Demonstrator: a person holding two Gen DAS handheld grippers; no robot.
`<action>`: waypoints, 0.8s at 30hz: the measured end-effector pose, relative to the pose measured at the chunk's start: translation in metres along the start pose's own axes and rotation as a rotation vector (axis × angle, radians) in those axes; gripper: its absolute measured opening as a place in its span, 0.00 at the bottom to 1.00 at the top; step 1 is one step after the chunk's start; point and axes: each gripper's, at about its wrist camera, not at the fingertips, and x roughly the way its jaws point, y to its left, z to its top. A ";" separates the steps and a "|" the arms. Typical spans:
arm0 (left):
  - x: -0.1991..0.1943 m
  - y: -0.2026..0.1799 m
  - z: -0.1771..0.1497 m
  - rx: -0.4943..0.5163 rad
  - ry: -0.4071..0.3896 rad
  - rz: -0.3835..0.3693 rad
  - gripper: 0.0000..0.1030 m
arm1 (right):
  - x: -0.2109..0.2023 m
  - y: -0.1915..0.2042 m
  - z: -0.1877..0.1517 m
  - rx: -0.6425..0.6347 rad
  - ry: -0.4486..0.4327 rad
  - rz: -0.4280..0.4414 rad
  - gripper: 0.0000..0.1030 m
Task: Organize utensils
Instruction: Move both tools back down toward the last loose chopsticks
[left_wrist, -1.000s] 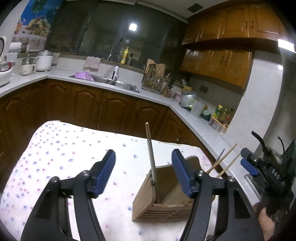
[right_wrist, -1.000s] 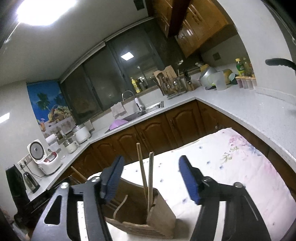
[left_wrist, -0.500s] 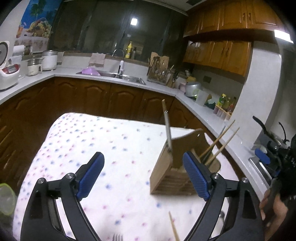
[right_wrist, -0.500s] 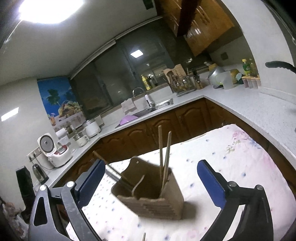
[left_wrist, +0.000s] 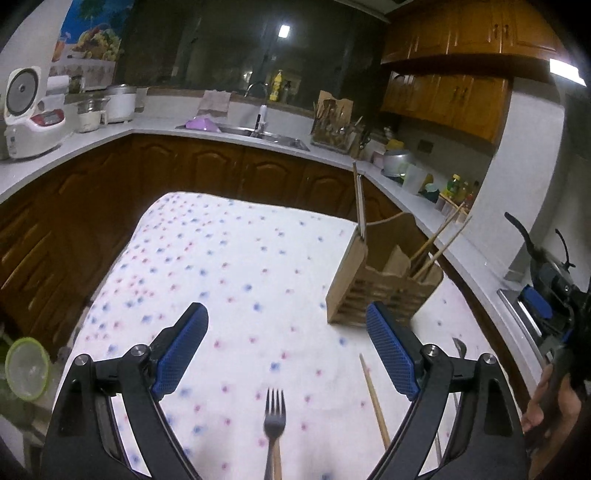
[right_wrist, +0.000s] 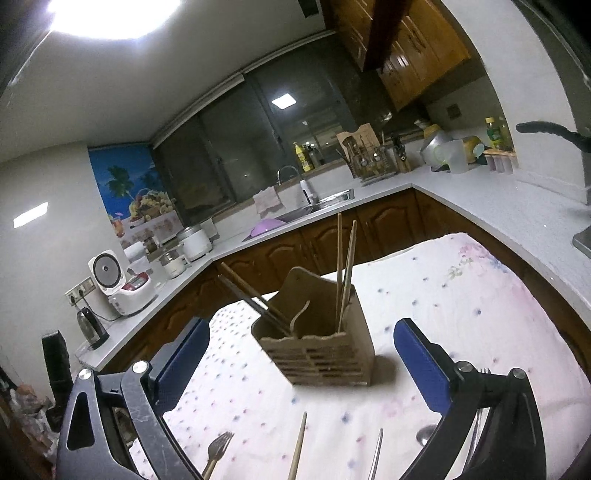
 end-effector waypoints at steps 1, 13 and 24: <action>-0.002 0.001 -0.002 -0.003 0.004 0.000 0.87 | -0.003 0.000 -0.002 0.001 0.000 -0.002 0.98; -0.007 -0.014 -0.034 0.007 0.078 -0.015 0.87 | -0.019 -0.005 -0.036 -0.009 0.069 -0.050 0.98; 0.011 -0.029 -0.052 0.023 0.160 -0.025 0.87 | -0.011 -0.018 -0.067 -0.006 0.162 -0.114 0.98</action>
